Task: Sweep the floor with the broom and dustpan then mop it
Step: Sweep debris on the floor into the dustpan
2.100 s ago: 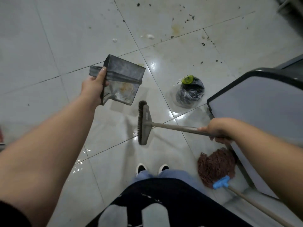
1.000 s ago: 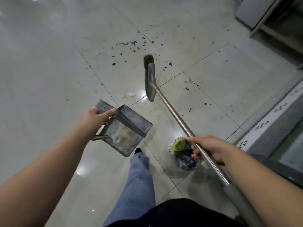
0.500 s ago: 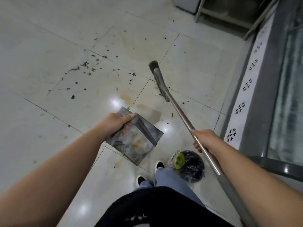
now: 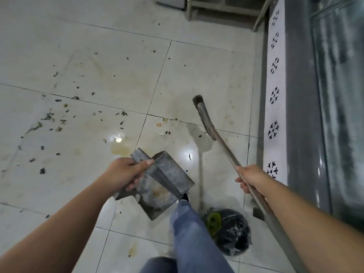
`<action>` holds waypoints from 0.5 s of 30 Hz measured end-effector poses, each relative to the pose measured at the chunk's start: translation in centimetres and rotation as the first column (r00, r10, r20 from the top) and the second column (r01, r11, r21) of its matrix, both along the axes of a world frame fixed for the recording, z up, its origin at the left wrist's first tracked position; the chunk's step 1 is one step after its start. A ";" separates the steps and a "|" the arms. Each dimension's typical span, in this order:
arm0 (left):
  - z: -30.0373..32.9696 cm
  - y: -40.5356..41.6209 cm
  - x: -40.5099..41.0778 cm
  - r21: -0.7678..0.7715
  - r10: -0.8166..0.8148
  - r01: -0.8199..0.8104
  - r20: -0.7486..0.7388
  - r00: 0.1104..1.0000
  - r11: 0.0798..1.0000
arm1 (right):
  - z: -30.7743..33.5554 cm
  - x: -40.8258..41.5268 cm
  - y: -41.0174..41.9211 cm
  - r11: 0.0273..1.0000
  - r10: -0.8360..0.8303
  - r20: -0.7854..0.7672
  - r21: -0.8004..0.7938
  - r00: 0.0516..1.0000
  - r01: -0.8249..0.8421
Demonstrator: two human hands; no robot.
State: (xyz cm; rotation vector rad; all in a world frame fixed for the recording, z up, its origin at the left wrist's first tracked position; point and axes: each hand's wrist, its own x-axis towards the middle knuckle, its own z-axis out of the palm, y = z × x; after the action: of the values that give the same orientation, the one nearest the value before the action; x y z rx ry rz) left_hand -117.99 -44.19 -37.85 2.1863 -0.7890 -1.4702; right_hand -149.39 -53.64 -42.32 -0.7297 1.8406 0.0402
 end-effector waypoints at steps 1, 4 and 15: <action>-0.6 -1.5 0.2 0.012 -0.009 0.009 0.002 1.000 1.000 | -0.8 0.2 -1.5 1.000 -0.026 -0.011 0.006 1.000 0.026; -3.0 -5.3 0.8 0.042 -0.021 0.020 0.007 1.000 0.999 | -3.4 1.1 -5.5 0.997 -0.075 -0.058 0.026 0.995 0.077; -9.2 -11.5 2.9 0.096 -0.111 0.101 0.108 0.988 0.990 | -8.4 9.3 -10.1 0.907 0.094 -0.175 0.422 0.980 -0.012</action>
State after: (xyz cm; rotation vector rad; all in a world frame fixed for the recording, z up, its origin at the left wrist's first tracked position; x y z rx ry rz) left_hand -115.12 -55.66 -47.05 2.3453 -0.9055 -1.4693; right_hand -140.13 -63.74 -50.73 -0.4818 1.9051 0.5446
